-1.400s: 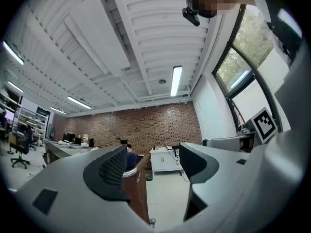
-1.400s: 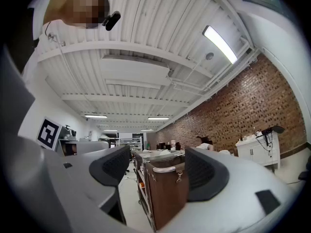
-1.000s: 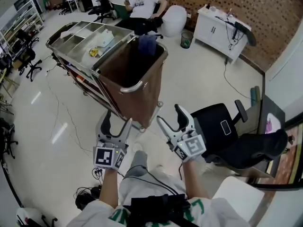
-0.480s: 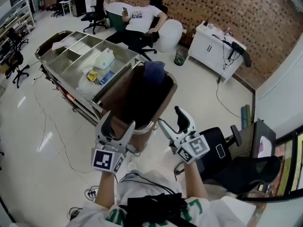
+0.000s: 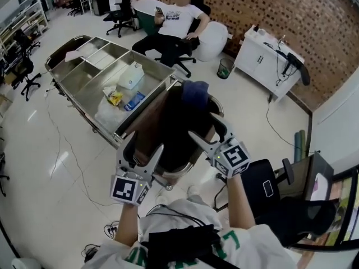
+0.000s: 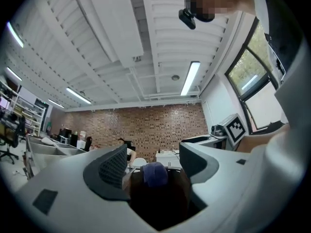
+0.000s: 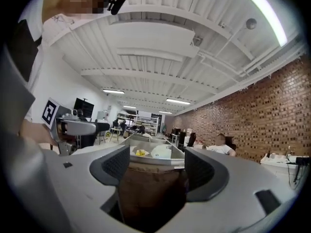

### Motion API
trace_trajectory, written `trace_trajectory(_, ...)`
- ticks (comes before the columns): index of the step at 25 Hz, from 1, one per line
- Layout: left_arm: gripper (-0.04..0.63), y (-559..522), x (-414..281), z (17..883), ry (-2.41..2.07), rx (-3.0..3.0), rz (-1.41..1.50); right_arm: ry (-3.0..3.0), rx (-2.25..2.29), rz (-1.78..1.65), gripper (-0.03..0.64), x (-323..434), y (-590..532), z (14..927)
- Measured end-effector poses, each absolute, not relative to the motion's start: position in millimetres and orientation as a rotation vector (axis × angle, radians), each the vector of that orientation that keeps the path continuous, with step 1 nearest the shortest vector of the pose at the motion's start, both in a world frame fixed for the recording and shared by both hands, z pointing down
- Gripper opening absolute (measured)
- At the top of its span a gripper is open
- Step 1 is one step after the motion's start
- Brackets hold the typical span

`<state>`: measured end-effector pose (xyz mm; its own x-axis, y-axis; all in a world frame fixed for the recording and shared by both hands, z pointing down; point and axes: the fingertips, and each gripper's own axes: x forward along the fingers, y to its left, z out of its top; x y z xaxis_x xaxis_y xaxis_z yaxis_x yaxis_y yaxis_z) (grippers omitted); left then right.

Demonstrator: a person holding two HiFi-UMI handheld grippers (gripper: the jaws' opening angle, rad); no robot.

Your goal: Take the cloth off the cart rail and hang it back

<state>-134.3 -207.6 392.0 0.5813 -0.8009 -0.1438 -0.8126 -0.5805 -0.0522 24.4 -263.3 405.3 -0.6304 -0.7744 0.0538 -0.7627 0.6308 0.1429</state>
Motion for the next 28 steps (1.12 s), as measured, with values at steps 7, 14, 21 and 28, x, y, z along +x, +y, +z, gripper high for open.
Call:
trace_trajectory(7,0.322,-231.4,-130.2,382.9,1.546,-2.592,0.169,-2.476,1.016,-0.194,0.362,50.6,-391.2,443.0)
trace_trajectory(14,0.322,-240.7,-105.6,386.3,1.609,-2.568,0.140,-2.083,0.709,-0.259,0.380,66.8,-492.3,539.4)
trace_trajectory(21,0.322,-240.0,-105.0,386.1,1.664,-2.521,0.101,-1.903,0.673,-0.268,0.290,77.6,-522.8,575.6)
trace_trajectory(28,0.322,-241.0,-107.1,386.6,1.672,-2.530,0.114,-2.049,0.801,-0.227,0.104,76.5,-511.5,540.4)
